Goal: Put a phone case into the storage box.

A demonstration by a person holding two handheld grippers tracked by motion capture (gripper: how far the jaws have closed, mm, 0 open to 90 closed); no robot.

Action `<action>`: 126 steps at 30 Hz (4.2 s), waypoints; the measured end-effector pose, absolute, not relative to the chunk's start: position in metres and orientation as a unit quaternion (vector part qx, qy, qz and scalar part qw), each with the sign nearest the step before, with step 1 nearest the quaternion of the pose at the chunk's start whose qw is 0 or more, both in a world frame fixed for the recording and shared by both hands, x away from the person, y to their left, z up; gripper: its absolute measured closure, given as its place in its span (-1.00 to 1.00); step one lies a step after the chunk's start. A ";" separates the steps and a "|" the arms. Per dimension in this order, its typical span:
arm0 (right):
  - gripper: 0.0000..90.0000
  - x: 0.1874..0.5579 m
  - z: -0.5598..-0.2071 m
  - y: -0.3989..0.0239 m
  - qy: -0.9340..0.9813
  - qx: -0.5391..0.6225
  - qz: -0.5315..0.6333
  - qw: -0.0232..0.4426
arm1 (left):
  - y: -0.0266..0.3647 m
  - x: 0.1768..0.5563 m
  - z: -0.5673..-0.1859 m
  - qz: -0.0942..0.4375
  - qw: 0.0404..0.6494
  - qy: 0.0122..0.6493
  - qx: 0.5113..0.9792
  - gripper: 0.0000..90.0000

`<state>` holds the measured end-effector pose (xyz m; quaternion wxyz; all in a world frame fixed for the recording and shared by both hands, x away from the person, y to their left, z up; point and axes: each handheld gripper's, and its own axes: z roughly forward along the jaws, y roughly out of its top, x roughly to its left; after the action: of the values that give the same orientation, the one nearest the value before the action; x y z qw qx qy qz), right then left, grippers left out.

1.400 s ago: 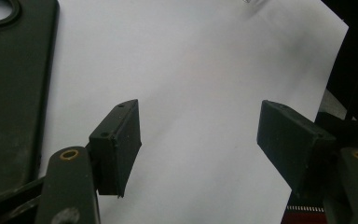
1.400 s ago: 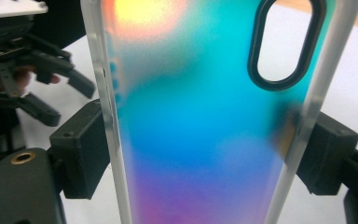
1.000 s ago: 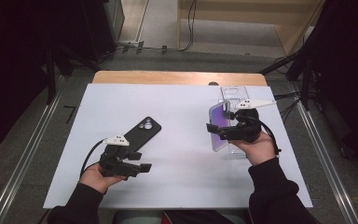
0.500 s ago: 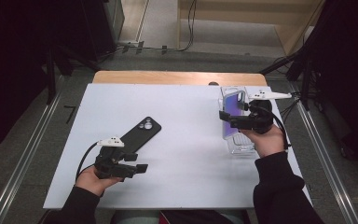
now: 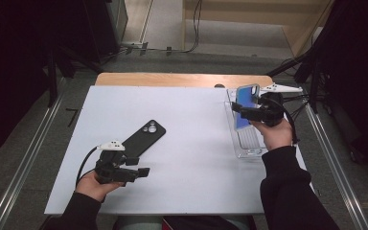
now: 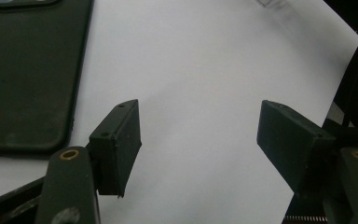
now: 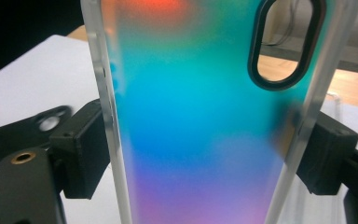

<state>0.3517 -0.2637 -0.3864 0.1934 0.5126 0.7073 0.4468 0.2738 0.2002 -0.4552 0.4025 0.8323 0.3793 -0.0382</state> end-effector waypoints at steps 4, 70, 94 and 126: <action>-0.66 0.367 -0.383 -0.269 0.699 0.525 0.440 0.204 | 0.199 0.274 -0.455 -0.038 0.400 0.378 0.834 -0.32; -0.75 0.491 -0.464 -0.269 0.655 0.600 0.380 0.259 | 0.201 0.275 -0.458 -0.044 0.406 0.379 0.831 -0.31; -0.84 0.446 -0.415 -0.273 0.679 0.600 0.386 0.173 | 0.202 0.280 -0.456 -0.055 0.403 0.394 0.824 -0.32; -0.64 0.351 -0.407 -0.226 0.773 0.455 0.437 0.067 | 0.205 0.291 -0.453 -0.056 0.402 0.381 0.831 -0.37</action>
<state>0.3511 -0.2259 -0.4067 0.0666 0.4547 0.7733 0.4368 0.2914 0.2050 -0.4527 0.4023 0.8306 0.3809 -0.0563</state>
